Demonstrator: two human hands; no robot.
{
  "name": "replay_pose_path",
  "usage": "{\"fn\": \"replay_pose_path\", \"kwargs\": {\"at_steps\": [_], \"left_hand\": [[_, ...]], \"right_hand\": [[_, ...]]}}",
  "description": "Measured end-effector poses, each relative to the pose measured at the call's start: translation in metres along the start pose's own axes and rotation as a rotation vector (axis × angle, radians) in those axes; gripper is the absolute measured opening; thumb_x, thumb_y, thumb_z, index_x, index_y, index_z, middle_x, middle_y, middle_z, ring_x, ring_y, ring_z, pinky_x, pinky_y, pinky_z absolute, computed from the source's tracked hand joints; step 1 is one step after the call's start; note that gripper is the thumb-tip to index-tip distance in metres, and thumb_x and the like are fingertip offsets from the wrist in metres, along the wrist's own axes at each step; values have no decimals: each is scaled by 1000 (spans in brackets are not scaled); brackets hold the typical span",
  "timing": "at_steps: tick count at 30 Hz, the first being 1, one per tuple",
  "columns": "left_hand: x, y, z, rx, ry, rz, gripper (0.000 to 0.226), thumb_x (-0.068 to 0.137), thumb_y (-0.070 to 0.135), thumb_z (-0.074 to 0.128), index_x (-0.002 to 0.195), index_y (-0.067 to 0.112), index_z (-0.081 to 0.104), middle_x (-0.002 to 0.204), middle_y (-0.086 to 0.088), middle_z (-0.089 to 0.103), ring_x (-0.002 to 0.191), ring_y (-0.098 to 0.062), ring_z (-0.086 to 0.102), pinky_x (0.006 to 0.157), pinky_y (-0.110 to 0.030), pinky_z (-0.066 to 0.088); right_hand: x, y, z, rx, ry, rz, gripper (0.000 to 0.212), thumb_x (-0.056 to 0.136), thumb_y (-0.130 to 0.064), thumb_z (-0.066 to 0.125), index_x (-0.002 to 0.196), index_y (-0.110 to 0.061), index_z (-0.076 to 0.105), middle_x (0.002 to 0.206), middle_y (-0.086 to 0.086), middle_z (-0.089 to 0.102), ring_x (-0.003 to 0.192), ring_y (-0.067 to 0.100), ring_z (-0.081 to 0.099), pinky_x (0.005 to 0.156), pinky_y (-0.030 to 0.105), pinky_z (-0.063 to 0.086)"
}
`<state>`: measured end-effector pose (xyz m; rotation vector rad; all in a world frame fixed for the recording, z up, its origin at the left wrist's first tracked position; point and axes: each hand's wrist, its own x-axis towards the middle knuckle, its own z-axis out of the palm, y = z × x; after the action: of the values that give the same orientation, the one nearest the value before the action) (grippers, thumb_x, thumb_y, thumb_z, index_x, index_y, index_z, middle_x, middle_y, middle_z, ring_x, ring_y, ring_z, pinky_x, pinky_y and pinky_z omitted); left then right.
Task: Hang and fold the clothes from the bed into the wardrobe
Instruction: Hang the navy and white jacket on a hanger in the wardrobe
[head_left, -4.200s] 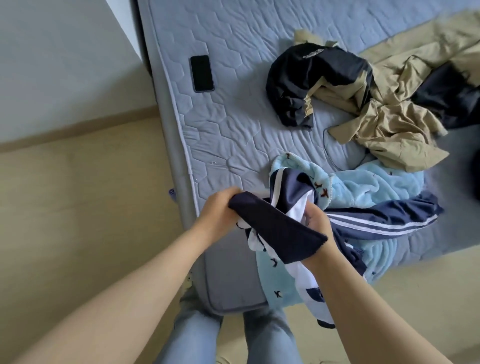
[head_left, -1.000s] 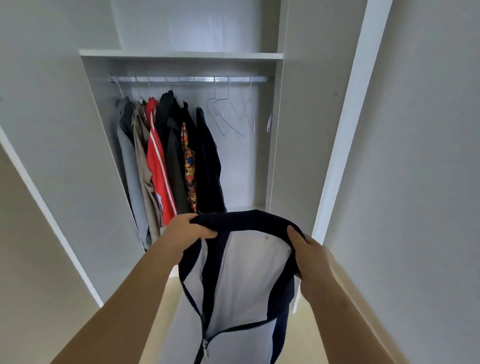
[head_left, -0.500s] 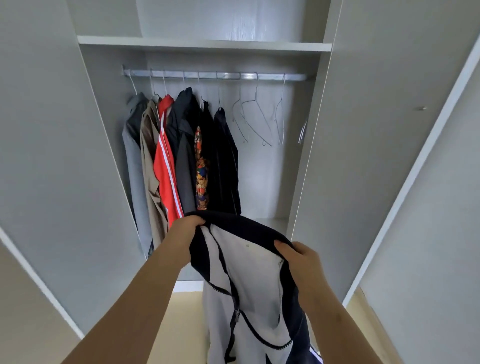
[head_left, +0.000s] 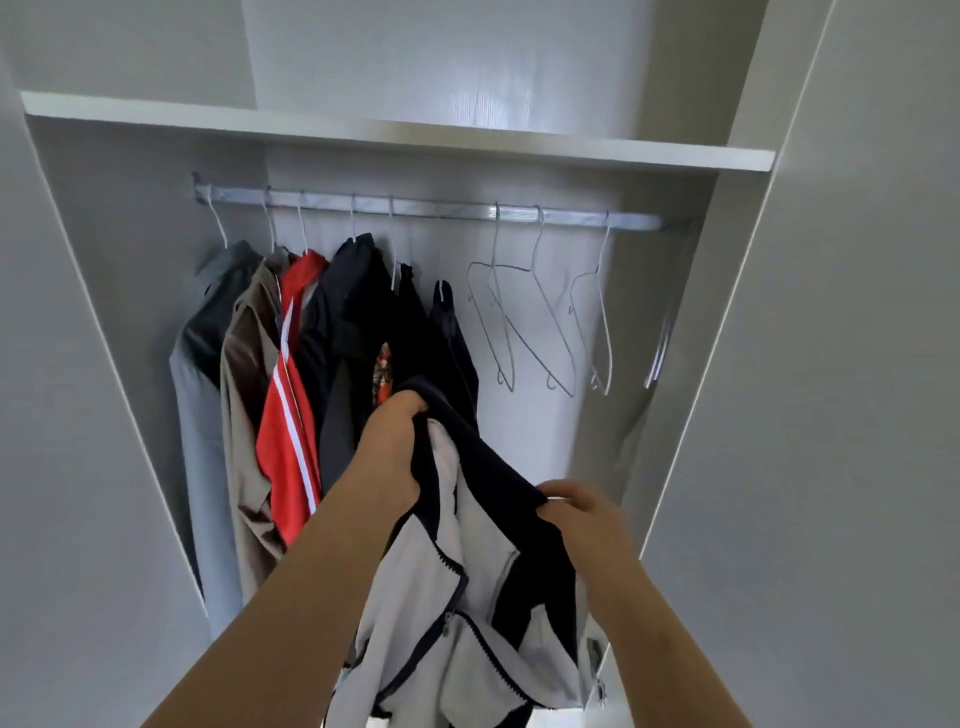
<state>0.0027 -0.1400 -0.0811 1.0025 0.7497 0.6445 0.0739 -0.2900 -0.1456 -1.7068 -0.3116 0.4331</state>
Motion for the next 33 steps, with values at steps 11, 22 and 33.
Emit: {"fn": "replay_pose_path", "kwargs": {"at_steps": [11,22,33], "left_hand": [[105,32,37,-147,25,-16,35,88,6,42,118,-4,56,109,-19,66,102,-37,61,87,-42,48],[191,35,76,-654,94,38,41,97,21,35,129,1,50,127,-14,55,117,-30,52,103,-40,37],[210,37,69,-675,147,9,34,96,22,38,114,1,57,114,-14,60,95,-30,57,85,-38,41]], "right_hand": [[159,-36,32,65,-22,-143,21,89,-11,52,79,-26,61,82,-11,62,79,8,58,66,20,42],[289,-61,54,24,-172,-164,53,89,-17,60,134,-24,33,106,-3,47,77,15,55,55,20,40],[318,-88,74,262,-33,-157,7,94,-20,51,95,-17,57,70,-2,48,50,7,40,36,12,32]]}}
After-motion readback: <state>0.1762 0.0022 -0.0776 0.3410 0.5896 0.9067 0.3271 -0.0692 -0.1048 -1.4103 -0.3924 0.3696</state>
